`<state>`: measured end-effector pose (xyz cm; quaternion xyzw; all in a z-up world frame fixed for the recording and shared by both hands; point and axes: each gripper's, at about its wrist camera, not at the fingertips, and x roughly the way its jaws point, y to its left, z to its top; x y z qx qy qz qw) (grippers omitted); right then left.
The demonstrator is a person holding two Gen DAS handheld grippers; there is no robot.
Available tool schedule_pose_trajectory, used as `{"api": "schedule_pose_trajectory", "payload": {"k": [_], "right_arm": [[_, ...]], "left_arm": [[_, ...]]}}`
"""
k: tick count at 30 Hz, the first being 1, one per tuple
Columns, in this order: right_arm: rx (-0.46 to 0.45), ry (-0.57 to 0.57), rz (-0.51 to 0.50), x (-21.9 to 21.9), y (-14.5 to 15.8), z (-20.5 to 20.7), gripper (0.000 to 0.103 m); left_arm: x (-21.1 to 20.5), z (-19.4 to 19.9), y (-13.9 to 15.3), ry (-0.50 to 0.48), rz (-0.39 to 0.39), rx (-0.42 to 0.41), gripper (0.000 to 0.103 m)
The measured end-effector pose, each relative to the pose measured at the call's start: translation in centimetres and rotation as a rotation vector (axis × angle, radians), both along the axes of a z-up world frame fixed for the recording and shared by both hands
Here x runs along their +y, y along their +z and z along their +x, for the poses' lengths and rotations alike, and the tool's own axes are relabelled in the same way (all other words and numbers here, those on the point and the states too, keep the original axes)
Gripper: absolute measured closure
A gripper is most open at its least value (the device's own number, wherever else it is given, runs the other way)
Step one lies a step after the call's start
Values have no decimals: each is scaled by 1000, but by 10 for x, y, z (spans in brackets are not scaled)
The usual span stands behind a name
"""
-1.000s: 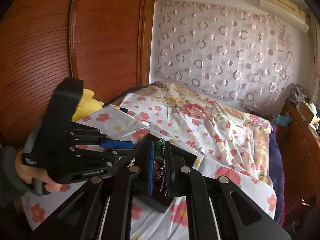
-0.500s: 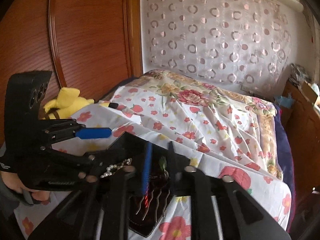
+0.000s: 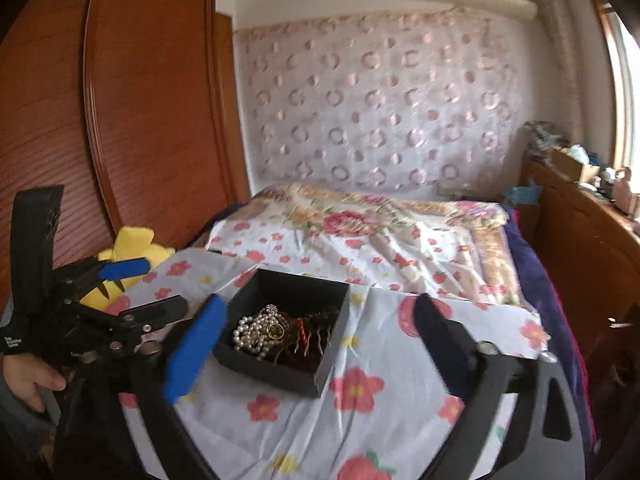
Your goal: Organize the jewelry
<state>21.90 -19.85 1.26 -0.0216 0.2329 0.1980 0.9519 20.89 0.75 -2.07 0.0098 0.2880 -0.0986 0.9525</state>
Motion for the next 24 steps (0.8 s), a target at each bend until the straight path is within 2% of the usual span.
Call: {"api": "schedule_pose_trajectory", "payload": {"k": [11,18,24], "right_arm": [[-78,-104,13,-21,15,-96,2],[-73,-186,7,-25,7,-132,2],[-54,-181,51,-28,-5,-151,2]], "left_arm": [[-5,-83,23,60,33,-58,7],[-4,-130,27,91,14,-96,7],[-4,-158,18,131,28,-98,7]]}}
